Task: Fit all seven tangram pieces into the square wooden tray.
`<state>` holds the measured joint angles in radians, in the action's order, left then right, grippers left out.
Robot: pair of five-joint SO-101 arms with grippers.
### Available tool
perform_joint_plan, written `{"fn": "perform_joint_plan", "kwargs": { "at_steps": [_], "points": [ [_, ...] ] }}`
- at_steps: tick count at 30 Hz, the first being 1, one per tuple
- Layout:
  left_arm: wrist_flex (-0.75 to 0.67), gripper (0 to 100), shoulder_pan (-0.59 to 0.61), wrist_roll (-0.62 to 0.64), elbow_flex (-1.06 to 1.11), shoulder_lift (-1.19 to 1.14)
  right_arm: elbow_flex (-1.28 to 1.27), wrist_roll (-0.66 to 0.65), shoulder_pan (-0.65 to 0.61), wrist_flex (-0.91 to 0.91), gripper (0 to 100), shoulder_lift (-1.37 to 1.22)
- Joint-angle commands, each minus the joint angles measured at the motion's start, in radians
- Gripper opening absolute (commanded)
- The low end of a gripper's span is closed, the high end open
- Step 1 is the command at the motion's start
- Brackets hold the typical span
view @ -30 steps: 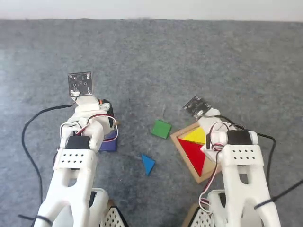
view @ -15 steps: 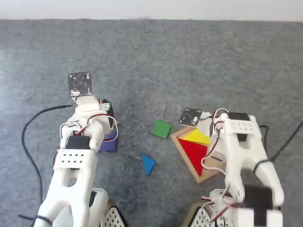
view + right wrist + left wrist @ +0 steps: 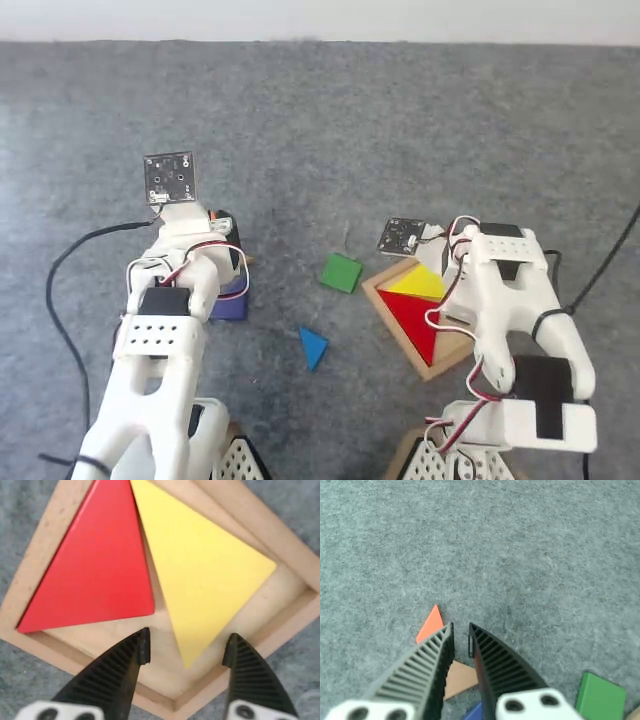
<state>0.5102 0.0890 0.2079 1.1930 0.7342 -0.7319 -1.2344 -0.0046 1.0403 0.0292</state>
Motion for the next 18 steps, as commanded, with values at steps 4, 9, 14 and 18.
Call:
{"fn": "perform_joint_plan", "kwargs": {
  "at_steps": [4, 9, 14, 18],
  "points": [
    [-0.025, 5, -0.002, -0.015, -0.01, 0.006, 0.032, -0.015, -0.012, 0.031, 0.8, -0.048],
    [-0.025, 5, -0.002, -0.015, -0.01, 0.006, 0.032, -0.015, -0.01, 0.042, 0.9, -0.041],
    [-0.025, 5, -0.002, -0.015, -0.01, 0.006, 0.12, 0.11, -0.007, 0.101, 0.9, -0.039],
    [-0.025, 5, -0.002, -0.015, -0.01, 0.006, 0.285, 0.242, -0.008, 0.231, 0.9, -0.039]
  ]
}}
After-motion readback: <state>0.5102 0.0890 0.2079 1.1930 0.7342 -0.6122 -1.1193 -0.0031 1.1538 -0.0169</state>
